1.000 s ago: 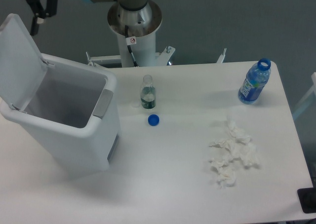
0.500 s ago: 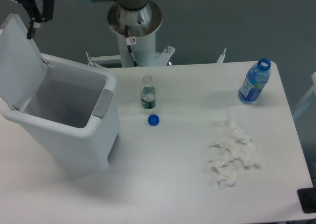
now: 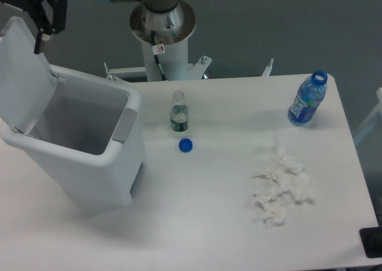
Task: Close the trash can
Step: 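Lower the gripper behind the raised lid and position against it, then push the lid forward and down with the gripper to shut it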
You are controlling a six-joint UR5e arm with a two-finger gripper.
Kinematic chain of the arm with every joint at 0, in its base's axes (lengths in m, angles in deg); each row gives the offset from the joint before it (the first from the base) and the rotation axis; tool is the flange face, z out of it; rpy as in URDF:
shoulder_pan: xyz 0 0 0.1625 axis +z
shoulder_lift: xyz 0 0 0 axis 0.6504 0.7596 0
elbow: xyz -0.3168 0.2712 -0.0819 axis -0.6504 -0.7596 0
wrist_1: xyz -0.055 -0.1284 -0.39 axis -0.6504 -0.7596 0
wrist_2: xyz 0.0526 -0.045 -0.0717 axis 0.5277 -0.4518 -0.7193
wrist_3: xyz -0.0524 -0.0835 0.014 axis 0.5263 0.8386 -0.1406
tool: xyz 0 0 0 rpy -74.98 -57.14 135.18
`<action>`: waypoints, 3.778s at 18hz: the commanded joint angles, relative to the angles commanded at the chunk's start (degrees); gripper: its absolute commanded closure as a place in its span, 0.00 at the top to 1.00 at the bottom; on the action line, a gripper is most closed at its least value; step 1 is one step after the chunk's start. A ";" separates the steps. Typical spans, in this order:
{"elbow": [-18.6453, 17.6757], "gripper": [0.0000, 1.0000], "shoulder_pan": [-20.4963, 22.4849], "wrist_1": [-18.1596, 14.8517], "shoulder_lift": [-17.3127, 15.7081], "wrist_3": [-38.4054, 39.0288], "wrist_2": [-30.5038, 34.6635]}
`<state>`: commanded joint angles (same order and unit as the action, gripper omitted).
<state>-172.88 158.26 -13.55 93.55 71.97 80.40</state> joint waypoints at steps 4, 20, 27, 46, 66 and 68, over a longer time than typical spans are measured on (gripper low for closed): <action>0.00 1.00 -0.09 0.00 0.09 0.00 0.97; -0.18 1.00 -0.26 0.00 0.18 0.00 1.67; -0.70 1.00 -0.26 0.00 0.09 -0.97 4.31; -0.97 1.00 0.61 0.09 0.18 -5.18 18.72; -2.02 1.00 5.45 1.05 4.66 -8.70 25.05; -2.02 1.00 6.06 1.05 5.62 -8.70 25.05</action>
<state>-174.91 164.32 -12.50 99.17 63.26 105.46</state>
